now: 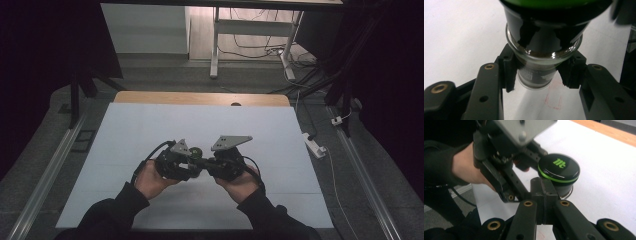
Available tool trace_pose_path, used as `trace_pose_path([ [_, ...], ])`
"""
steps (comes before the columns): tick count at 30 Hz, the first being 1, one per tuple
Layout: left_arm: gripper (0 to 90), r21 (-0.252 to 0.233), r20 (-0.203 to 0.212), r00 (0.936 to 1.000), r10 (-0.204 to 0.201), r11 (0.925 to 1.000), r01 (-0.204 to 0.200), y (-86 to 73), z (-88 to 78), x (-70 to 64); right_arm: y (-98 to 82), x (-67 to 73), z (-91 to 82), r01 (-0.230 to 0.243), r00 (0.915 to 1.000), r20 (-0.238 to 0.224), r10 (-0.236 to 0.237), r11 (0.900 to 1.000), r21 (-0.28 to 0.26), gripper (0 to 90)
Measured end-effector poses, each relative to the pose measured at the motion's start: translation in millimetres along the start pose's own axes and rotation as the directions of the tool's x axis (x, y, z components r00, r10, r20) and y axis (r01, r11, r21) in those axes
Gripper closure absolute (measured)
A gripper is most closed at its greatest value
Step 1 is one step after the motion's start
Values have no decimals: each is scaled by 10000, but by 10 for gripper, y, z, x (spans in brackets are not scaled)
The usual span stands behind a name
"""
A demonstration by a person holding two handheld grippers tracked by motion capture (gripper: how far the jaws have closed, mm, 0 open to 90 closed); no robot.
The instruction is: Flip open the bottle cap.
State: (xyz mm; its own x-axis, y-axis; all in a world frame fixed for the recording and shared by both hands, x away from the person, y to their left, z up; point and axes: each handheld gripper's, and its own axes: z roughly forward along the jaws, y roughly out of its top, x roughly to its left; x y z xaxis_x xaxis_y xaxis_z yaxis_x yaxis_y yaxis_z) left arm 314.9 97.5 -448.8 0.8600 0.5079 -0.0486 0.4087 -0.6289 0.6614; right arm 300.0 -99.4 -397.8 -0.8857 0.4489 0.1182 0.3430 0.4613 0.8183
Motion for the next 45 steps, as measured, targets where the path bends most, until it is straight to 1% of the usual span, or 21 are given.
trace_pose_path([
  [3, 534, -21, 132, 9999, -83, 10000, 83, 1, 12, 4, 18, -7, -15, -7, 10000, 54, 7, 10000, -6, 898],
  [5, 534, 6, 74, 10000, -58, 10000, 58, 2, 14, 0, 24, -9, -20, -11, 10000, 96, 11, 10000, -34, 898],
  [6, 534, 0, 110, 9999, -62, 10000, 62, 0, 15, 0, 32, -11, -25, -11, 9999, 131, 13, 9999, -108, 898],
  [10, 534, -1, 145, 9999, -48, 10000, 48, -3, 22, -1, 47, -11, -31, 21, 9998, 188, -19, 9999, -121, 898],
  [19, 534, 38, 147, 9999, -30, 10000, 29, -12, 33, -7, 119, -45, -33, 36, 9994, 345, -27, 9997, -258, 899],
  [31, 534, 80, 170, 9997, 188, 9998, -189, -11, 52, -37, 194, -122, -19, -80, 9985, 534, 103, 9991, -428, 899],
  [34, 534, 150, 135, 9992, 367, 9992, -369, -7, 59, -57, 215, -158, -3, -139, 9982, 583, 166, 9989, -451, 899],
  [37, 533, 156, 140, 9990, 433, 9989, -435, -2, 67, -69, 229, -187, 13, -166, 9979, 613, 195, 9987, -477, 899],
  [45, 533, 110, 98, 9991, 402, 9991, -403, -4, 58, -58, 242, -214, 56, -236, 9977, 626, 261, 9989, -404, 899],
])
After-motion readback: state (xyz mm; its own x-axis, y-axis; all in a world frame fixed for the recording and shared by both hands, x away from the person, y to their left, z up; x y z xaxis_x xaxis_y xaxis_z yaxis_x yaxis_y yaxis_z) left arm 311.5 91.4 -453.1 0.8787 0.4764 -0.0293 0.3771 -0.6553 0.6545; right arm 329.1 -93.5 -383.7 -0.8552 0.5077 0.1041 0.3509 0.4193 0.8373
